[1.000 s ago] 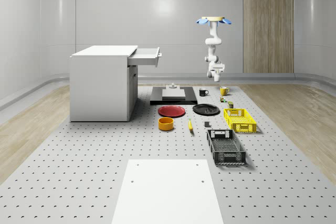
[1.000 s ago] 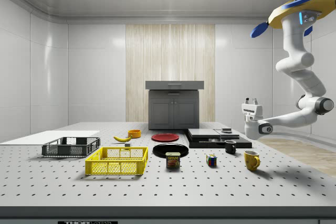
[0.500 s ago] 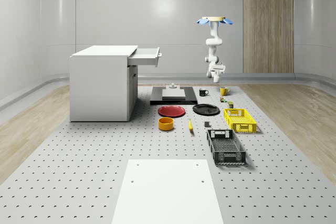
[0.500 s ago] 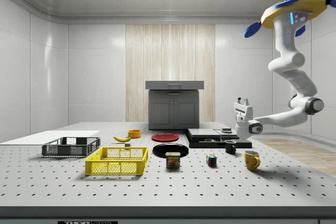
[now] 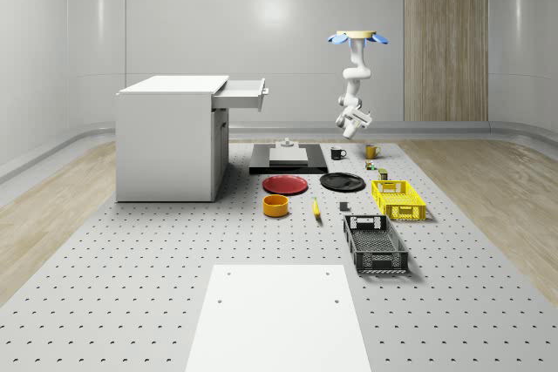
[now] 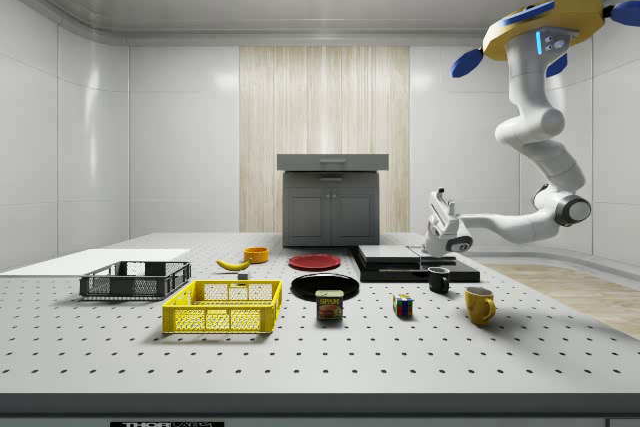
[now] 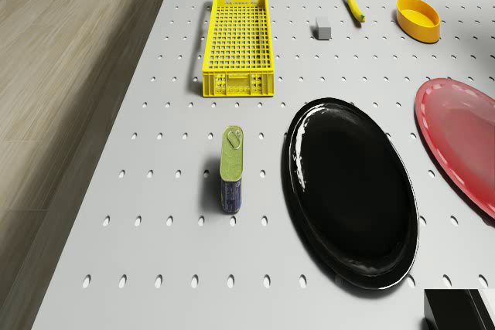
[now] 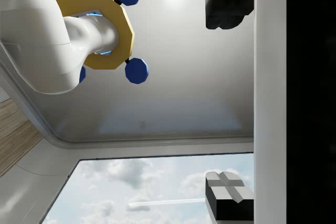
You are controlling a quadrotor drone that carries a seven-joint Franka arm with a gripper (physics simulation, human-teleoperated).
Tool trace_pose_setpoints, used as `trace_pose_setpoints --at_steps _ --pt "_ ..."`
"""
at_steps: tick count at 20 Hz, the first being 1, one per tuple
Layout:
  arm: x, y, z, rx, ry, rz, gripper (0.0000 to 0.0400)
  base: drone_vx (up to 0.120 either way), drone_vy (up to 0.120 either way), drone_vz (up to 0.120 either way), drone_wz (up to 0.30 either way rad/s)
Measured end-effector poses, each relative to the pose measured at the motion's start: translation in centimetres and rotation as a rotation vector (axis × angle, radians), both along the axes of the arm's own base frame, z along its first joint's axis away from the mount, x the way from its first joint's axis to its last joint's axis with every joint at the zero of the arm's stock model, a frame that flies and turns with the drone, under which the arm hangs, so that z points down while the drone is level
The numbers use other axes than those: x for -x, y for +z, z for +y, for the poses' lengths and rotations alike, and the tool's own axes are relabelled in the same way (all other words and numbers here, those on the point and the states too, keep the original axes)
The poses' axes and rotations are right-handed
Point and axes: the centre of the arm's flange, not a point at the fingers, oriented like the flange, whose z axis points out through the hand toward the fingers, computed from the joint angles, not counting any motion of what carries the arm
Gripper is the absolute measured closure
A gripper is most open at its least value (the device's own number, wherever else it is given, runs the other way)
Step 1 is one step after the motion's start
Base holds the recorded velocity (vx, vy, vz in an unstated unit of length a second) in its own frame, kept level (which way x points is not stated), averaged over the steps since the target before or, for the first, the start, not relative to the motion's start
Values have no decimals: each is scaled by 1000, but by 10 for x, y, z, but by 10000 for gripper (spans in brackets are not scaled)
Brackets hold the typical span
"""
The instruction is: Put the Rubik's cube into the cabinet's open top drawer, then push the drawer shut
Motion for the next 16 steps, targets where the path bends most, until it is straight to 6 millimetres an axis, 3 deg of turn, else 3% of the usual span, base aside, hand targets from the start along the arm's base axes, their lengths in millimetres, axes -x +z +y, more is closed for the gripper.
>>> trace_pose_setpoints --at_steps 4,7,11,16 --pt "-1 -44 31 543 -18 -1 0 120 0 -80 0" --pt "-3 -94 35 1056 -37 0 0 120 0 -120 0" --pt "-5 -147 7 1671 -59 1 0 120 0 -120 0" --pt "-5 -171 -30 2125 -72 3 0 120 0 -120 0"
